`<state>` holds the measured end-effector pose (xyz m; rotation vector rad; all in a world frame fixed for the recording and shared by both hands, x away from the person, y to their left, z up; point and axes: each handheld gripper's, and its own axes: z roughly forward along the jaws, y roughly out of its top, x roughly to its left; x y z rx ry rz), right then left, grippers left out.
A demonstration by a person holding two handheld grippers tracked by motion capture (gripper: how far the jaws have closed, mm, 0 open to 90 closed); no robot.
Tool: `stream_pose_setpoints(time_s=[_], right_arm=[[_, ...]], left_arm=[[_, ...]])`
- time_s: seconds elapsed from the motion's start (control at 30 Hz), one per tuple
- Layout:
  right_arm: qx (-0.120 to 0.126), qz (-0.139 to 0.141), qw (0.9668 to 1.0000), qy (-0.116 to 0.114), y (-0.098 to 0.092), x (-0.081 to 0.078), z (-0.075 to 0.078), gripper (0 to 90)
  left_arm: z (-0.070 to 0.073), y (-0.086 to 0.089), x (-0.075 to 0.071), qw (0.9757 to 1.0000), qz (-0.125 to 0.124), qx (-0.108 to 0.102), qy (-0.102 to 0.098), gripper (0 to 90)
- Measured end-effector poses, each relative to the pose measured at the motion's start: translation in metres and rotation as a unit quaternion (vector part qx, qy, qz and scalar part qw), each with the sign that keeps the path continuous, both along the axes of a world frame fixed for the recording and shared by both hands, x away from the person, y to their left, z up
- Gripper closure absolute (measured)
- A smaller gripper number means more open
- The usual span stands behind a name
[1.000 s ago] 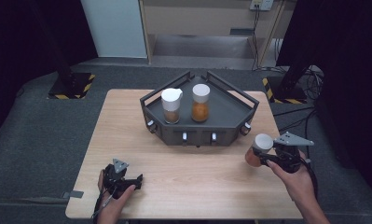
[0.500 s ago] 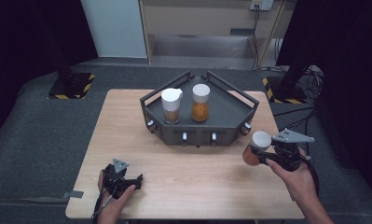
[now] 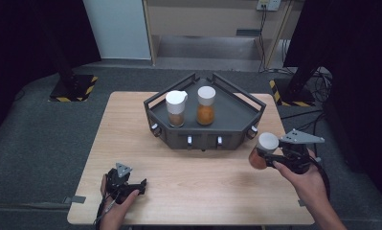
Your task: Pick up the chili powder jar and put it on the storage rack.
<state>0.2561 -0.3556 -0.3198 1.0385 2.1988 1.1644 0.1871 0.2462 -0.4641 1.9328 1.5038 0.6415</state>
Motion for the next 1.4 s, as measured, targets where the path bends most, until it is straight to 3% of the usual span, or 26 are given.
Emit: stream_pose_setpoints(time_s=[1.4], right_arm=[[-0.001,0.014,0.9999,-0.009,0.016,0.013,0.050,34.3]], left_arm=[[0.000,0.000,0.000,1.0000,0.000,0.000,0.000,0.0]])
